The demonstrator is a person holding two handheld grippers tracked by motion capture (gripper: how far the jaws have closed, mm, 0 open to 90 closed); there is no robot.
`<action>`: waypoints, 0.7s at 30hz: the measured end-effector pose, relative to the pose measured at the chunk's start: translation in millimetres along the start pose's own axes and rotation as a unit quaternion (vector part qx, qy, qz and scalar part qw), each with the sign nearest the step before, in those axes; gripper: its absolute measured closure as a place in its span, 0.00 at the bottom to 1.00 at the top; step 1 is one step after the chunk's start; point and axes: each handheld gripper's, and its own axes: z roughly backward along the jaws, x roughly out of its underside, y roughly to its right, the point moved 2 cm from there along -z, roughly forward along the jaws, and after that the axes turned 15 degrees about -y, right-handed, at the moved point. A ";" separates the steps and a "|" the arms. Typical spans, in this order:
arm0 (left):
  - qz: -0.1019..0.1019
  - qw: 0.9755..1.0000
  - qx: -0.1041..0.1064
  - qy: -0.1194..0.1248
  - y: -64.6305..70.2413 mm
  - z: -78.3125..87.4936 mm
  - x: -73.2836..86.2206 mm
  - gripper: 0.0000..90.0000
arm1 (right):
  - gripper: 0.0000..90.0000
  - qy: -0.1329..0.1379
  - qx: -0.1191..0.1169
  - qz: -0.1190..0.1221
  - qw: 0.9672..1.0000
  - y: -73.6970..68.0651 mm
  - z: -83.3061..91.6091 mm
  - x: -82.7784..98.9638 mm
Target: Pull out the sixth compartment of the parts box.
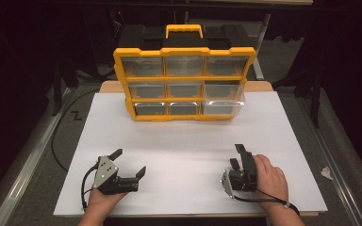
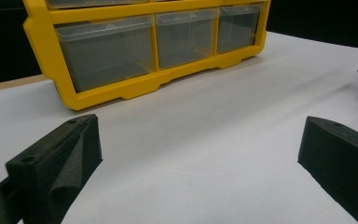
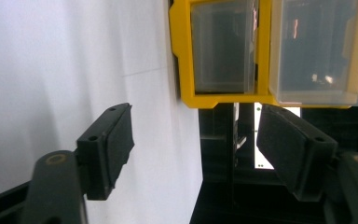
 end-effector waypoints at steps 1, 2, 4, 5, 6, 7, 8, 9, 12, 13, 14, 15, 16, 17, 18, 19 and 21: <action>0.000 1.000 0.000 0.000 -0.1 0.0 0.0 0.00 | 0.28 -0.004 -0.002 -0.003 1.000 -0.6 -0.1 0.7; 0.000 1.000 0.000 0.000 -0.2 0.0 0.0 0.00 | 0.26 -0.011 -0.008 -0.009 1.000 -1.9 0.1 1.4; 0.001 1.000 0.000 0.000 -0.2 0.1 0.0 0.00 | 0.22 -0.009 -0.005 -0.003 1.000 -1.1 -1.0 1.9; 0.000 1.000 0.000 0.000 -0.2 0.2 0.0 0.00 | 0.20 -0.011 -0.005 -0.005 1.000 -1.4 -1.1 2.3; 0.000 1.000 0.000 0.001 -0.2 0.2 0.0 0.00 | 0.18 -0.012 -0.007 -0.004 1.000 -1.1 -1.5 2.6; 0.000 1.000 0.000 0.001 -0.2 0.3 -0.1 0.00 | 0.17 -0.010 -0.004 -0.003 1.000 -0.2 -1.6 2.7; 0.000 1.000 0.000 0.001 -0.2 0.3 -0.1 0.00 | 0.14 -0.011 0.000 -0.002 1.000 0.5 -1.5 2.9; 0.000 1.000 0.000 0.001 -0.2 0.2 -0.1 0.00 | 0.10 -0.011 0.002 -0.002 1.000 1.0 -1.5 3.1; 0.000 1.000 0.000 0.001 -0.2 0.2 -0.1 0.00 | 0.01 -0.008 0.012 -0.003 1.000 2.0 -2.9 3.7; 0.000 1.000 0.000 0.001 -0.1 0.2 -0.2 0.00 | 0.01 -0.009 0.010 -0.003 1.000 2.1 -2.2 3.9; 0.000 1.000 0.000 0.001 -0.1 0.2 -0.2 0.00 | 0.01 -0.008 0.015 -0.004 1.000 2.8 -1.8 4.1; 0.000 1.000 0.000 0.002 -0.1 0.3 -0.2 0.00 | 0.01 -0.006 0.017 -0.006 1.000 3.4 -1.7 4.3; 0.000 1.000 0.000 0.002 -0.2 0.3 -0.2 0.00 | 0.01 -0.009 0.013 -0.013 1.000 3.1 -1.1 4.8; 0.000 1.000 -0.001 0.001 -0.3 0.4 -0.2 0.00 | 0.01 -0.009 0.014 -0.016 1.000 3.2 -1.0 5.0; 0.000 1.000 -0.001 0.001 -0.4 0.4 -0.2 0.00 | 0.01 -0.008 0.014 -0.017 1.000 3.5 -1.0 5.2; 0.000 1.000 -0.001 0.001 -0.5 0.5 -0.2 0.00 | 0.01 -0.008 0.014 -0.016 1.000 4.2 -1.1 5.4; 0.000 1.000 -0.001 0.002 -0.7 0.5 -0.2 0.00 | 0.01 -0.005 0.018 -0.015 1.000 5.1 -2.0 5.9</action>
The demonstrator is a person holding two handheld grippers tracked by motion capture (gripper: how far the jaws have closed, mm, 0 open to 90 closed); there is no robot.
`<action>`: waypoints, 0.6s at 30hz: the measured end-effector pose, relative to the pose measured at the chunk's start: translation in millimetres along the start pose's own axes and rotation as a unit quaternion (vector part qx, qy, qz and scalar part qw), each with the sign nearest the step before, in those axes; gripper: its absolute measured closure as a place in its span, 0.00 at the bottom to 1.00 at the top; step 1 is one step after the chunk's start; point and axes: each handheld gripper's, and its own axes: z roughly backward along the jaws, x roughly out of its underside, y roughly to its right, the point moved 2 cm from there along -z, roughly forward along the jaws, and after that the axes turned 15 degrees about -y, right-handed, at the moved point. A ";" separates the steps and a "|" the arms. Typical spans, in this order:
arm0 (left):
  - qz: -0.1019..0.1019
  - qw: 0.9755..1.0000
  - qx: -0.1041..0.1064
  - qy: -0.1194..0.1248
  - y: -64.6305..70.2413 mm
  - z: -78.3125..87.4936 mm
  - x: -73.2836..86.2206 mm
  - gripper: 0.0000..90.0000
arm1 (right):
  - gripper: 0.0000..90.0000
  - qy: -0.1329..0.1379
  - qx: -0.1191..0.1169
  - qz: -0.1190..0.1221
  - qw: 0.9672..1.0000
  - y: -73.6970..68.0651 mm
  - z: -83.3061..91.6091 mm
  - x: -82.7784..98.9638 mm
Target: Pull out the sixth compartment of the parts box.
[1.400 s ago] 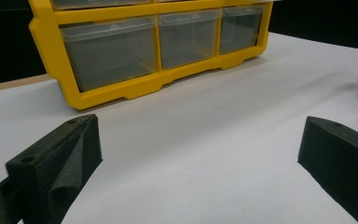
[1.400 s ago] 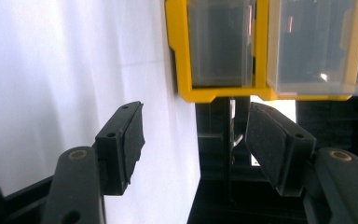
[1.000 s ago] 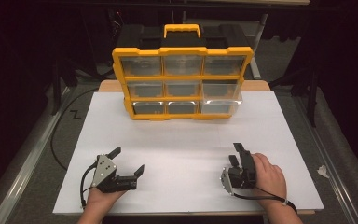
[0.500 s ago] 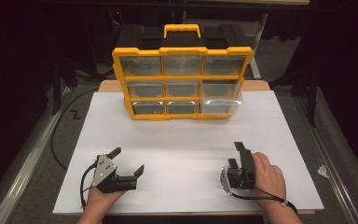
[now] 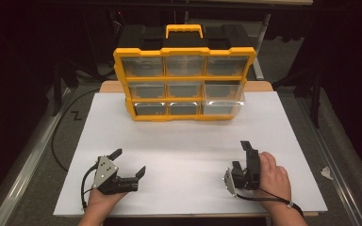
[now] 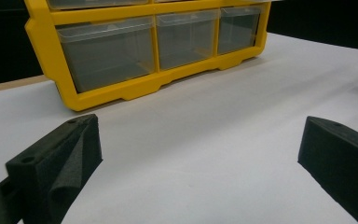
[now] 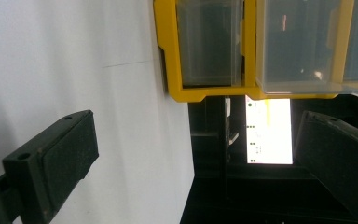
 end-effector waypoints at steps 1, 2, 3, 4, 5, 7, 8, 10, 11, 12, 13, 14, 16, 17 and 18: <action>0.000 1.000 0.000 0.000 -0.1 0.1 -0.1 0.00 | 0.01 -0.001 -0.004 -0.007 1.000 0.0 -0.1 0.7; 0.000 1.000 0.000 0.000 -0.1 0.2 -0.1 0.00 | 0.01 -0.001 -0.005 -0.008 1.000 0.5 -0.5 1.3; 0.000 1.000 0.000 0.000 -0.1 0.2 -0.1 0.00 | 0.01 -0.006 -0.010 -0.017 1.000 0.0 -0.5 2.2; 0.001 1.000 -0.001 0.000 -0.2 0.3 -0.1 0.00 | 0.01 -0.003 -0.012 -0.022 1.000 1.4 -1.6 2.7; 0.000 1.000 -0.002 -0.001 -0.4 0.4 0.0 0.00 | 0.01 -0.006 -0.017 -0.029 0.999 1.9 -1.9 3.9; 0.002 1.000 -0.003 -0.001 -0.7 0.4 -0.1 0.00 | 0.01 -0.014 -0.028 -0.042 0.999 1.4 -4.7 6.3; 0.002 1.000 -0.003 -0.001 -0.7 0.4 -0.1 0.00 | 0.01 -0.018 -0.038 -0.051 0.998 0.9 -6.3 7.7; 0.003 1.000 -0.004 -0.001 -0.9 0.5 -0.2 0.00 | 0.01 -0.021 -0.052 -0.069 0.996 0.6 -9.4 10.4; 0.003 1.000 -0.003 -0.001 -0.9 0.5 -0.2 0.00 | 0.01 -0.022 -0.057 -0.083 0.995 0.4 -11.0 12.0; 0.003 1.000 -0.003 -0.001 -0.9 0.5 -0.2 0.00 | 0.01 -0.023 -0.068 -0.097 0.993 0.0 -12.6 13.6; 0.002 1.000 -0.003 -0.001 -0.9 0.4 -0.2 0.00 | 0.01 -0.027 -0.073 -0.107 0.991 -0.2 -13.7 15.4; 0.002 1.000 -0.003 -0.002 -0.8 0.1 -0.2 0.00 | 0.01 -0.028 -0.079 -0.117 0.990 -0.3 -15.1 17.1; 0.002 1.000 -0.002 -0.003 -0.7 0.0 -0.1 0.00 | 0.01 -0.030 -0.101 -0.145 0.984 -0.5 -17.3 20.0; 0.002 1.000 -0.002 -0.002 -0.7 0.0 -0.2 0.00 | 0.01 -0.031 -0.113 -0.163 0.980 -0.6 -18.3 21.4; 0.002 1.000 -0.003 -0.002 -0.7 0.1 -0.2 0.00 | 0.01 -0.030 -0.126 -0.180 0.975 -0.8 -19.2 22.7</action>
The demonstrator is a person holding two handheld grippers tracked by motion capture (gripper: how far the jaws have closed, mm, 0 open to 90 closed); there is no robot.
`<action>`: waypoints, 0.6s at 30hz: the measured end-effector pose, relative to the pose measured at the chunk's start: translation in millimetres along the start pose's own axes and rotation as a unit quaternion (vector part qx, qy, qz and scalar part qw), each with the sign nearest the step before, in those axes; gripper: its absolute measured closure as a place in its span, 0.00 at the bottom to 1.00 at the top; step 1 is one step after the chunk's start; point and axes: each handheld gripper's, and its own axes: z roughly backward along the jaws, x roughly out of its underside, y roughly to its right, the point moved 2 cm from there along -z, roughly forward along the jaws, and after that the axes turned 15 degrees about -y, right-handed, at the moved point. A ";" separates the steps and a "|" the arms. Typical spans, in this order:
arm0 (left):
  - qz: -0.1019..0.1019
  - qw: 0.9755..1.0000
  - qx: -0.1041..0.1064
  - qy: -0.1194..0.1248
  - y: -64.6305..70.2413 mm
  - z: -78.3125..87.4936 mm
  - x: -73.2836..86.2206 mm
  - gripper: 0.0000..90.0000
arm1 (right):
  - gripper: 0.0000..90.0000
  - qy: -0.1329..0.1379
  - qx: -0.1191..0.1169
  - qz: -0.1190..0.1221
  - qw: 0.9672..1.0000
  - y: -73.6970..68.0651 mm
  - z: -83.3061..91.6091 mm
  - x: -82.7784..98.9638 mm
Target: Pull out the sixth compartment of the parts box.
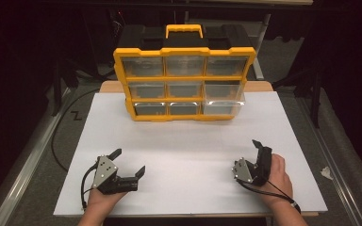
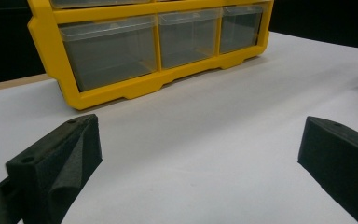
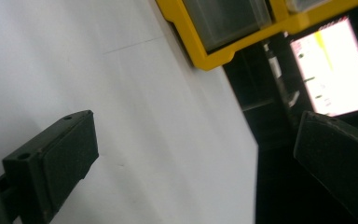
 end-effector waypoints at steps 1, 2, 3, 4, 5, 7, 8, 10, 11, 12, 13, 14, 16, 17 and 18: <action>0.001 1.000 0.000 0.001 0.0 0.1 0.0 0.00 | 0.01 0.002 -0.011 -0.013 1.000 1.3 -0.7 0.9; 0.001 1.000 0.000 0.001 -0.2 0.2 0.0 0.00 | 0.01 0.005 -0.026 -0.040 0.999 0.9 -1.0 1.3; 0.001 1.000 0.000 0.001 -0.3 0.3 0.0 0.00 | 0.01 0.007 -0.039 -0.059 0.997 1.5 -1.2 2.2; 0.002 1.000 -0.001 0.001 -0.4 0.4 0.0 0.00 | 0.01 0.012 -0.051 -0.073 0.996 2.9 -1.8 2.7; 0.002 1.000 -0.001 0.001 -0.5 0.5 -0.1 0.00 | 0.01 0.014 -0.069 -0.092 0.993 4.0 -1.6 3.6; 0.001 1.000 -0.001 0.001 -0.7 0.5 -0.1 0.00 | 0.01 0.016 -0.099 -0.135 0.986 6.1 -0.9 4.6; 0.002 1.000 -0.001 0.001 -0.7 0.6 -0.1 0.00 | 0.01 0.020 -0.112 -0.153 0.982 7.8 -0.6 5.2; 0.003 1.000 -0.001 0.002 -0.8 0.6 -0.2 0.00 | 0.02 0.025 -0.136 -0.187 0.973 11.1 0.2 6.8; 0.003 1.000 -0.001 0.002 -0.9 0.7 -0.2 0.00 | 0.02 0.030 -0.147 -0.203 0.968 12.9 0.6 7.8; 0.003 1.000 -0.001 0.002 -0.9 0.7 -0.2 0.00 | 0.02 0.030 -0.147 -0.203 0.968 12.9 0.6 7.8; 0.003 1.000 -0.001 0.001 -1.1 0.8 -0.1 0.00 | 0.02 0.040 -0.165 -0.237 0.956 16.6 1.7 10.4; 0.004 1.000 -0.001 0.001 -1.2 0.7 -0.1 0.00 | 0.02 0.042 -0.170 -0.247 0.953 17.8 2.2 11.5; 0.005 1.000 -0.001 0.001 -1.4 0.5 -0.1 0.00 | 0.03 0.049 -0.183 -0.272 0.943 20.5 3.8 14.0; 0.005 1.000 -0.001 0.000 -1.4 0.4 -0.1 0.00 | 0.03 0.053 -0.189 -0.283 0.939 22.0 4.7 15.4; 0.005 1.000 0.000 0.000 -1.4 0.3 -0.2 0.00 | 0.03 0.056 -0.195 -0.298 0.933 23.1 6.0 16.8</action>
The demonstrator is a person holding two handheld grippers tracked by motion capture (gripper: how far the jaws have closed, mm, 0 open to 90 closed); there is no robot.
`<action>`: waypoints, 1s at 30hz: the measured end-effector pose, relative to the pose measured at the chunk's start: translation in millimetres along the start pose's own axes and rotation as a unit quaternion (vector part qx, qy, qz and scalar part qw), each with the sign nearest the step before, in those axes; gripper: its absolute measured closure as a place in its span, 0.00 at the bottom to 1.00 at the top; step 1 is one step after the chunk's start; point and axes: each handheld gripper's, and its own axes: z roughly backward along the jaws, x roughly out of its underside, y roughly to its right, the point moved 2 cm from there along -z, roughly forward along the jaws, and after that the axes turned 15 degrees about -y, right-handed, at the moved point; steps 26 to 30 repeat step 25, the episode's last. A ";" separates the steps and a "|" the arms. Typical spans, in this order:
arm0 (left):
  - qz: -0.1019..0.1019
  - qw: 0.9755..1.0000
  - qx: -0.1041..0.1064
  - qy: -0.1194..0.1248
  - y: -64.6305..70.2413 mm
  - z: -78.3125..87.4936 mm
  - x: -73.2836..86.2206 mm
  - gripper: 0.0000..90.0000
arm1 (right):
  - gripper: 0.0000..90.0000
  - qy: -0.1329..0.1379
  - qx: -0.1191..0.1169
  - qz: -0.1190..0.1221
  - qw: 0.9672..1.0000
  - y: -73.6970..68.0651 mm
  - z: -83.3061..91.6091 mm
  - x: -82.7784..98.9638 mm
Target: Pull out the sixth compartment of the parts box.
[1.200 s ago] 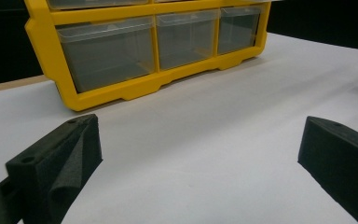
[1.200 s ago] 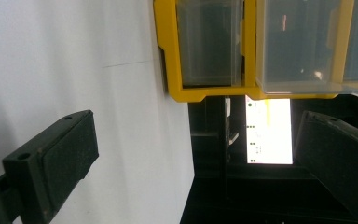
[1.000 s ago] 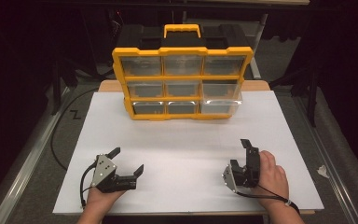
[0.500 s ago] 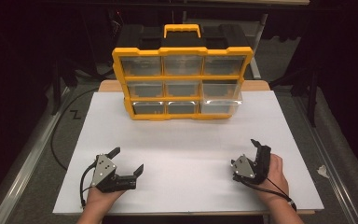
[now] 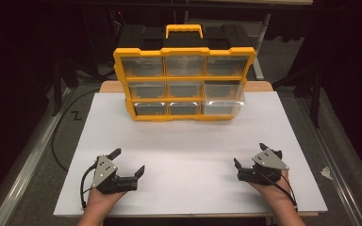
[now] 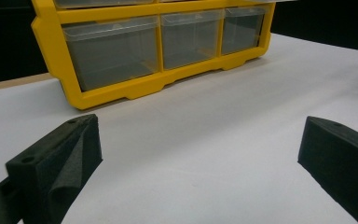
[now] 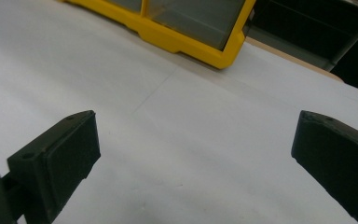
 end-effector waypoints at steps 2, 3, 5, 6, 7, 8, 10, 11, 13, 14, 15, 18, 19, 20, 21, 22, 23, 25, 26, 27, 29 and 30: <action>0.001 1.000 0.000 0.000 -0.2 -0.1 -0.1 0.00 | 0.03 0.009 -0.015 -0.022 1.000 2.1 2.8 1.2; 0.001 1.000 0.000 0.000 -0.3 -0.2 -0.1 0.00 | 0.03 0.014 -0.023 -0.035 0.999 3.3 3.8 2.0; 0.002 1.000 0.000 0.000 -0.6 -0.2 0.0 0.00 | 0.03 0.024 -0.042 -0.062 0.997 5.1 4.8 4.9; 0.002 1.000 0.000 0.000 -0.6 -0.2 0.0 0.00 | 0.03 0.024 -0.042 -0.062 0.997 5.1 4.8 4.9; 0.004 1.000 0.000 -0.001 -1.1 -0.1 0.2 0.00 | 0.03 0.026 -0.051 -0.075 0.996 6.2 5.2 8.5; 0.006 1.000 0.000 0.000 -1.3 -0.2 0.2 0.00 | 0.02 0.029 -0.056 -0.081 0.995 6.7 5.8 10.2; 0.007 1.000 0.002 0.000 -1.6 -0.5 0.0 0.00 | 0.02 0.042 -0.075 -0.099 0.991 8.3 7.9 12.9; 0.006 1.000 0.002 -0.001 -1.7 -0.8 0.0 0.00 | 0.02 0.051 -0.085 -0.108 0.989 9.0 8.7 13.5; 0.008 1.000 0.002 -0.003 -1.7 -1.7 0.1 0.00 | 0.02 0.057 -0.088 -0.114 0.988 8.5 8.5 13.7; 0.007 1.000 0.002 -0.005 -1.3 -1.8 0.1 0.00 | 0.02 0.058 -0.087 -0.111 0.988 7.1 7.9 13.4; 0.007 1.000 0.002 -0.004 -0.8 -1.9 0.0 0.00 | 0.02 0.059 -0.087 -0.108 0.989 5.5 7.1 12.6; 0.007 1.000 0.003 -0.006 -0.4 -2.3 0.1 0.00 | 0.02 0.060 -0.086 -0.097 0.990 0.7 6.6 10.4; 0.008 1.000 0.002 -0.007 -0.7 -2.4 0.2 0.00 | 0.02 0.061 -0.085 -0.092 0.990 -0.6 6.6 9.8; 0.008 1.000 0.002 -0.007 -0.8 -2.6 0.2 0.00 | 0.02 0.062 -0.085 -0.087 0.991 -1.4 6.4 9.5; 0.009 1.000 0.002 -0.008 -1.0 -2.5 0.2 0.00 | 0.02 0.061 -0.084 -0.085 0.991 -2.0 6.3 9.4; 0.009 1.000 0.002 -0.008 -1.1 -2.3 0.2 0.00 | 0.02 0.060 -0.084 -0.084 0.991 -2.1 6.1 9.5; 0.009 1.000 0.002 -0.007 -1.1 -2.1 0.1 0.00 | 0.02 0.059 -0.084 -0.085 0.991 -1.9 5.9 9.7; 0.010 1.000 0.002 -0.005 -1.1 -1.6 0.0 0.00 | 0.02 0.058 -0.082 -0.084 0.991 -1.2 5.3 10.0; 0.010 1.000 0.002 -0.005 -1.1 -1.6 0.0 0.00 | 0.02 0.058 -0.082 -0.084 0.991 -1.2 5.3 10.0; 0.010 1.000 0.002 -0.005 -1.1 -1.6 0.0 0.00 | 0.02 0.058 -0.082 -0.084 0.991 -1.2 5.3 10.0; 0.010 1.000 0.002 -0.005 -1.1 -1.6 0.0 0.00 | 0.02 0.058 -0.082 -0.084 0.991 -1.2 5.3 10.0; 0.010 1.000 0.002 -0.005 -1.1 -1.6 0.0 0.00 | 0.02 0.058 -0.082 -0.084 0.991 -1.2 5.3 10.0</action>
